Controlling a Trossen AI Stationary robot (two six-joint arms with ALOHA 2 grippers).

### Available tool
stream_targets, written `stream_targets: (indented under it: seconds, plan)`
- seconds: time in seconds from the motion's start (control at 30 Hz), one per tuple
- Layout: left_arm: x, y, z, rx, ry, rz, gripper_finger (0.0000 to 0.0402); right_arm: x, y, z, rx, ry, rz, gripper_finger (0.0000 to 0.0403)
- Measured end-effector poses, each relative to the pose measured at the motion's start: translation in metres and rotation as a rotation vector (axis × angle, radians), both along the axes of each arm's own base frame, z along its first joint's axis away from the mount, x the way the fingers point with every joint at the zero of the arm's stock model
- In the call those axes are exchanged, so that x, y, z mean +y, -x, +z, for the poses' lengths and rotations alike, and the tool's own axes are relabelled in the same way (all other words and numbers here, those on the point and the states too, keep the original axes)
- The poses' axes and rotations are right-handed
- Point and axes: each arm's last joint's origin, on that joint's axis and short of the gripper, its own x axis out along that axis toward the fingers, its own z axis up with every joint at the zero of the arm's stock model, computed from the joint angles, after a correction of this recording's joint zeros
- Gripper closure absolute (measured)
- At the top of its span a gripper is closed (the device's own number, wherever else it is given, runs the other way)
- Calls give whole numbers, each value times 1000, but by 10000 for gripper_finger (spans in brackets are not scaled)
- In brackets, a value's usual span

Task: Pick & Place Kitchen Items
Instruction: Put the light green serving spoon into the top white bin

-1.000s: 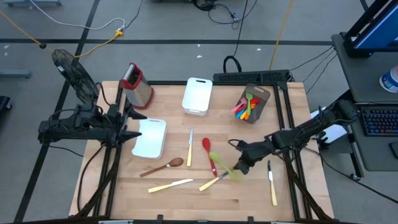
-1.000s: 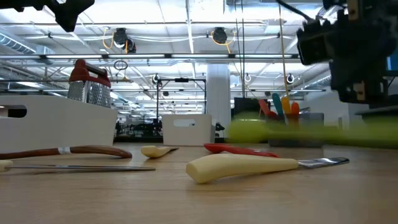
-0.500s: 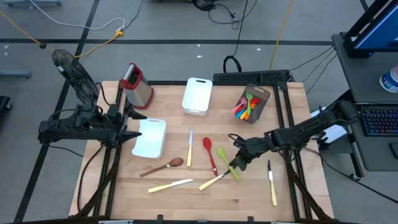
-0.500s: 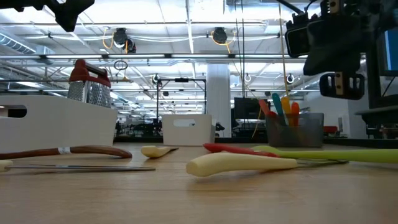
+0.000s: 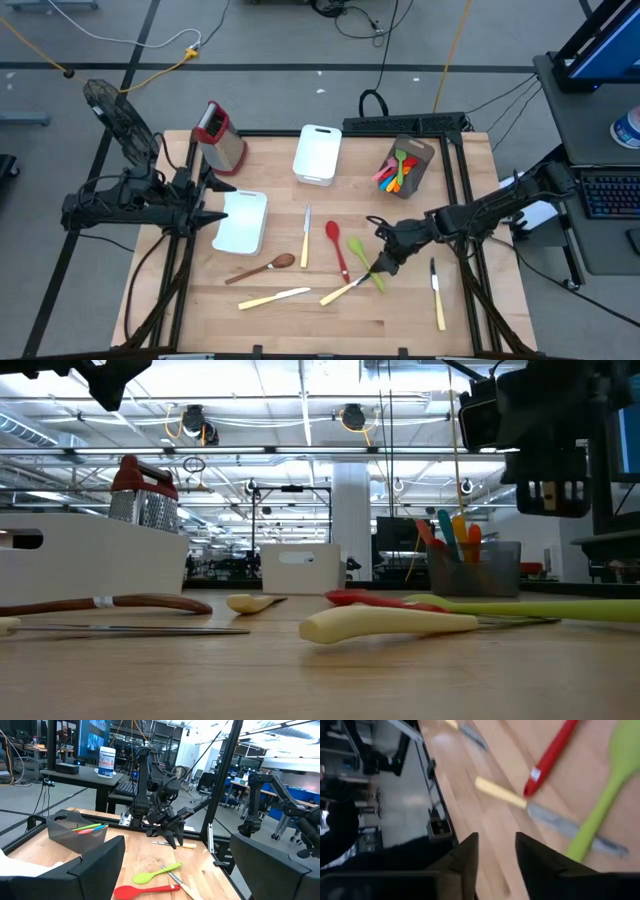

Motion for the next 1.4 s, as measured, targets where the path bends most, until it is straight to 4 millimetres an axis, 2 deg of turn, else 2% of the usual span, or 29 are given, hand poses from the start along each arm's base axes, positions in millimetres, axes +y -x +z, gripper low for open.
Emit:
stream_targets:
  seconds: [0.13,0.27,0.53,0.67,0.83,1.03,1.2,1.4]
  plan:
    - [0,0,0,0,1,0,34,0,5,-5,92,-32,28,249]
    - [0,0,0,0,2,-1,34,0,9,-10,176,-56,54,239]
    - [0,0,0,0,1,-1,34,2,8,-7,136,-76,109,242]
    - [0,0,0,0,1,0,34,0,6,-7,98,-11,38,239]
    - [0,0,0,1,11,-1,34,-3,5,-7,112,-18,-27,240]
    - [0,0,0,3,22,-2,34,6,7,-8,86,71,-100,241]
    - [0,0,0,3,22,-2,34,17,16,-12,137,125,-108,241]
    - [0,0,0,3,22,-2,34,32,15,6,251,269,-64,242]
